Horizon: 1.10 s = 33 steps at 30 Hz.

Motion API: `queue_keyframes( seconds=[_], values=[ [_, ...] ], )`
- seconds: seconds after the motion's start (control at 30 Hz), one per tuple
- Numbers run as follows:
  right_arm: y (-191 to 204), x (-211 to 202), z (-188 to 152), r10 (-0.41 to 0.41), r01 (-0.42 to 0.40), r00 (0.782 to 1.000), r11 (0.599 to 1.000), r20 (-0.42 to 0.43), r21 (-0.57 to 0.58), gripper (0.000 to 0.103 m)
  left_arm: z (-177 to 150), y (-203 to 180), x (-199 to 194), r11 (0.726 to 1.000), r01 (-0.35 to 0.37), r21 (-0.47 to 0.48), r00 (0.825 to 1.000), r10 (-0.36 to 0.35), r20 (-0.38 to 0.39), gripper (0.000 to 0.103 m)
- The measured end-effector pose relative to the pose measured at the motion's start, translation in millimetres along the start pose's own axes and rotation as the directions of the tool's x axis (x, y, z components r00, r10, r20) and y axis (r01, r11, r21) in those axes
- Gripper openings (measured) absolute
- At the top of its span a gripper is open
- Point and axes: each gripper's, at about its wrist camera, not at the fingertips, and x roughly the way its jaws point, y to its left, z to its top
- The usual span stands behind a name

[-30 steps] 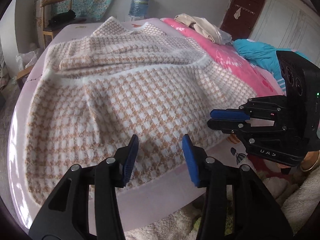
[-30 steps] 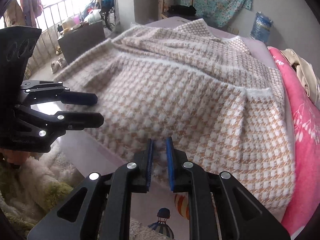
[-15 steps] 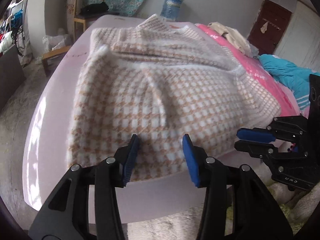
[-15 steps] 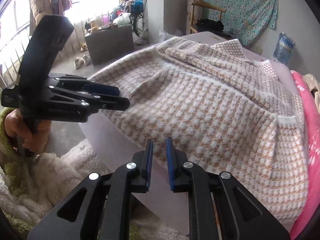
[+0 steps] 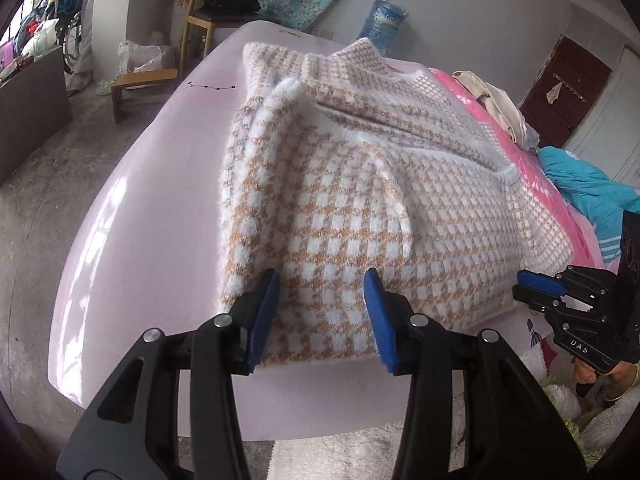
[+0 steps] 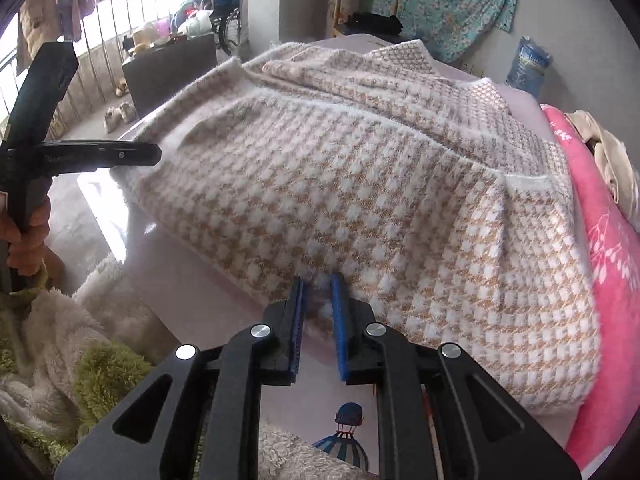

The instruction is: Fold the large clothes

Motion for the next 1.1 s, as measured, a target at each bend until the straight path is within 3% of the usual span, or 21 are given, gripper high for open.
queue_keyframes(
  seconds=[0.1,0.2,0.3,0.4,0.47,0.57,0.63,0.7,0.77,0.8,0.87,0.97,1.1],
  values=[
    [-12,-17,-1,-0.055,0.055,0.998,0.998,0.028,0.033,0.013,0,2,-2,1.000,0.012,0.010,1.000,-0.012,-0.009,0.042],
    [-42,1,-21,-0.134,0.141,0.988,0.985,-0.075,0.097,0.013,-2,1,0,1.000,0.009,0.019,1.000,-0.009,-0.009,0.042],
    [-56,3,-25,-0.083,0.093,0.994,0.983,-0.070,0.161,0.014,-2,2,0,1.000,0.009,0.010,1.000,-0.009,-0.014,0.042],
    [-62,-17,-17,-0.187,0.191,0.982,0.973,-0.037,0.132,0.014,-1,3,0,1.000,0.021,0.011,1.000,-0.021,-0.013,0.042],
    [-86,-23,-21,-0.219,0.222,0.975,0.953,-0.039,0.205,0.014,-2,5,1,1.000,0.030,0.007,0.999,-0.030,-0.012,0.042],
    [-123,2,-42,-0.275,0.312,0.948,0.901,-0.159,0.302,0.014,-2,6,2,0.999,0.040,-0.008,0.999,-0.040,-0.011,0.043],
    [-131,-2,-44,-0.236,0.275,0.961,0.888,-0.146,0.370,0.014,1,5,0,0.999,0.038,-0.013,0.999,-0.038,-0.017,0.043],
    [-125,-13,-29,-0.274,0.302,0.953,0.892,-0.130,0.336,0.019,5,1,-5,0.999,0.034,-0.004,0.999,-0.034,-0.014,0.043],
    [-119,-24,-14,-0.296,0.302,0.953,0.899,-0.067,0.318,0.033,12,-6,-13,1.000,0.016,0.023,1.000,-0.017,0.014,0.047],
    [-115,-27,-7,-0.284,0.280,0.958,0.907,-0.035,0.315,0.036,17,-12,-16,0.999,0.017,0.038,0.999,-0.018,0.032,0.048],
    [-108,-28,10,-0.250,0.232,0.968,0.925,0.023,0.300,0.043,27,-23,-19,0.997,0.044,0.056,0.997,-0.047,0.057,0.049],
    [-95,-14,33,-0.165,0.139,0.984,0.952,0.074,0.272,0.044,42,-49,-11,0.991,0.102,0.089,0.992,-0.108,0.069,0.052],
    [-81,10,53,-0.058,0.027,0.993,0.963,0.107,0.267,0.046,53,-94,19,0.978,0.104,0.180,0.993,-0.112,0.031,0.053]
  ],
)
